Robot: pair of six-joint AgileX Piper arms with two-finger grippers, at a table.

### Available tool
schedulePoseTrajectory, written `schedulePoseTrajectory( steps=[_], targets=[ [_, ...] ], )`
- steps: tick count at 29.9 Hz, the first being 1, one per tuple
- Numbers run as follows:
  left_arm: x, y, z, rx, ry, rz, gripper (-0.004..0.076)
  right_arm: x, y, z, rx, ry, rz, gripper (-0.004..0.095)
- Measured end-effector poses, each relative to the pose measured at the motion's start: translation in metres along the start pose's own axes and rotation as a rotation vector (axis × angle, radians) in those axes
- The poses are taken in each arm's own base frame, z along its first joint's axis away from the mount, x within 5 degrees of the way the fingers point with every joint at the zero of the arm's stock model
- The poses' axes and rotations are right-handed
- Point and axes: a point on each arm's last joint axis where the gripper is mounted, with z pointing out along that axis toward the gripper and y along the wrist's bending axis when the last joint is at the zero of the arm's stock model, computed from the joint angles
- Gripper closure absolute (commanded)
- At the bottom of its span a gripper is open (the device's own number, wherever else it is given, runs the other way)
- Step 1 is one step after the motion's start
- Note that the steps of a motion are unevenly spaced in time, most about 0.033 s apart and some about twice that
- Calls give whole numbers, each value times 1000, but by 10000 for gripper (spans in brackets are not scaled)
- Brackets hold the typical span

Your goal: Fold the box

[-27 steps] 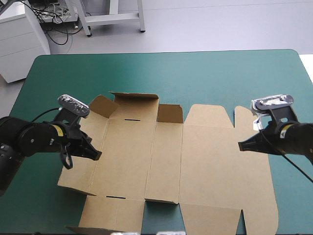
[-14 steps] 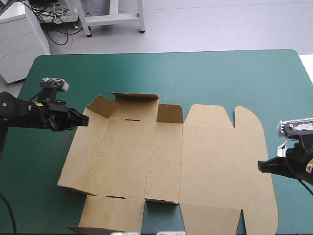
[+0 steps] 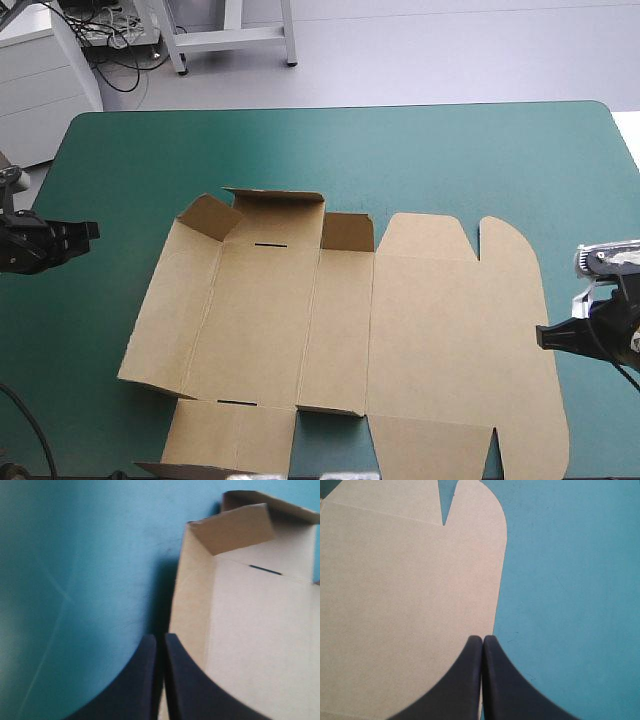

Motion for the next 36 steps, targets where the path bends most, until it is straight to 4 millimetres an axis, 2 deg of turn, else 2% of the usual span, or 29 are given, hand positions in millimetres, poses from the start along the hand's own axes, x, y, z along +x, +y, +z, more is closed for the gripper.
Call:
schedulePoseTrajectory(
  steps=[5, 7, 12, 15, 17, 21, 24, 28, 36],
  targets=[
    [2, 13, 2, -100, 44, -51, 208, 0, 0, 0, 2, 0, -1, 931],
    [2, 15, 3, -104, 48, -62, 126, 0, 0, 0, 2, 0, -1, 931],
    [-1, 14, 9, -61, 49, -91, 118, 0, 0, 0, 2, 0, -1, 931],
    [0, 19, 25, -20, 87, -131, 118, 0, 0, 0, 2, 0, -1, 931],
    [8, 26, 42, 2, 145, -164, 118, 0, 0, 0, -1, 1, 0, 931],
    [35, 30, 77, 41, 294, -153, 118, 0, 0, 0, -2, 1, 1, 931],
    [58, 30, 94, 73, 384, -135, 118, 0, 0, 0, -2, 1, -2, 931],
    [77, 32, 103, 95, 437, -104, 118, 0, 0, 0, -2, 1, -9, 931],
    [89, 28, 102, 113, 445, -44, 154, 0, 2, 0, -18, 2, -17, 931]
  ],
)
